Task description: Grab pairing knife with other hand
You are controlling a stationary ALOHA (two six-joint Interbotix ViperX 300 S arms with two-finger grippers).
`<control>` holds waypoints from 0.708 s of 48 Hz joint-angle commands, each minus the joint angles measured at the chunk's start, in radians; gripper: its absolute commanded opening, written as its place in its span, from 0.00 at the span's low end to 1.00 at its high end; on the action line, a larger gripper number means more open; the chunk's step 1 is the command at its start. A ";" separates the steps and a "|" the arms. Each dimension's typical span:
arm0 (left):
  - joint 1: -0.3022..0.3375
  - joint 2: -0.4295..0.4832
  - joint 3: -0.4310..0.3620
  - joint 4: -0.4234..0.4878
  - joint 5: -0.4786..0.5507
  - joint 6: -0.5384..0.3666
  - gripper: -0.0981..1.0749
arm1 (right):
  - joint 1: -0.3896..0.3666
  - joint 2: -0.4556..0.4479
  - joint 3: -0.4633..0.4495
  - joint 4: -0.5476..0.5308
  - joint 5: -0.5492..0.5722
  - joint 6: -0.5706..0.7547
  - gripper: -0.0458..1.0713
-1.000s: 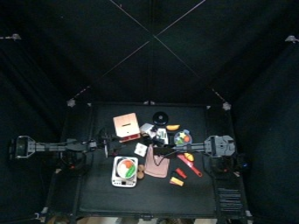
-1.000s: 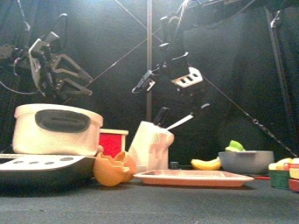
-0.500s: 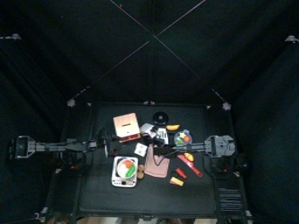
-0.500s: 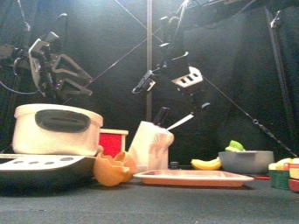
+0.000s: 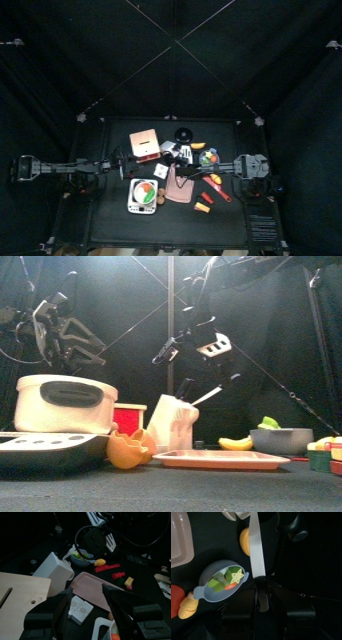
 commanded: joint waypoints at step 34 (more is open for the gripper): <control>0.003 0.002 -0.005 0.002 -0.006 0.003 0.83 | -0.015 -0.002 -0.091 0.035 0.008 -0.043 0.56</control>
